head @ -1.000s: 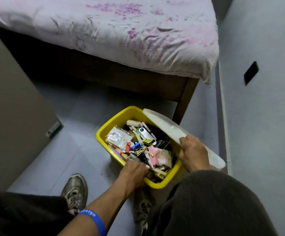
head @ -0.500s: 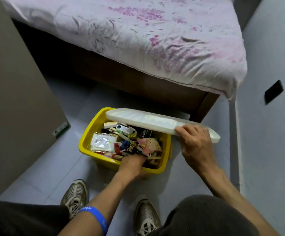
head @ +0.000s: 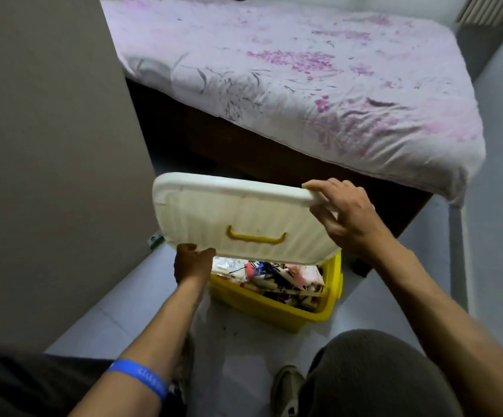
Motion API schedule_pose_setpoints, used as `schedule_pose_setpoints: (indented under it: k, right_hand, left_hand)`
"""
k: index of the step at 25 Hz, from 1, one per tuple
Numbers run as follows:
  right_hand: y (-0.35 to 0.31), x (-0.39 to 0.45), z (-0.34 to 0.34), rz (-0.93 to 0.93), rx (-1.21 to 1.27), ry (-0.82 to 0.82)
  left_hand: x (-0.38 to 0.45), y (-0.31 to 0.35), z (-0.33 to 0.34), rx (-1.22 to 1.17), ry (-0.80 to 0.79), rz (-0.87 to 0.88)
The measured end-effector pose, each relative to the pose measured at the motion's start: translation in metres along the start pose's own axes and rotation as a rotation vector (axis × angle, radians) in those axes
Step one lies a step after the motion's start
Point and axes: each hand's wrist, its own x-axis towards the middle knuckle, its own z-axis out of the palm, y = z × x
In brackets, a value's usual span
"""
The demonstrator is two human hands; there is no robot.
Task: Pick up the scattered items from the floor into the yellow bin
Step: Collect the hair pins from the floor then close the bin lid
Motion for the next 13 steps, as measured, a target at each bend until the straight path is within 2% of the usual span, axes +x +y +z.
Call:
schedule_pose_setpoints:
  k: [2, 4, 8, 9, 13]
  right_hand:
    - [0.009, 0.016, -0.009, 0.038, 0.125, -0.084]
    - [0.024, 0.028, -0.016, 0.071, 0.254, -0.155]
    - [0.061, 0.04, -0.005, 0.283, 0.526, -0.367]
    - [0.071, 0.041, 0.01, 0.339, 0.496, -0.367]
    - [0.084, 0.036, 0.092, 0.389, -0.005, -0.307]
  left_hand:
    - [0.006, -0.005, -0.014, -0.127, 0.111, -0.032]
    - [0.015, -0.008, -0.025, -0.184, 0.163, 0.007]
    - [0.033, -0.019, -0.024, -0.402, -0.098, -0.049]
    - [0.035, -0.025, -0.02, -0.356, -0.079, -0.043]
    - [0.048, -0.058, 0.006, -0.014, 0.093, -0.088]
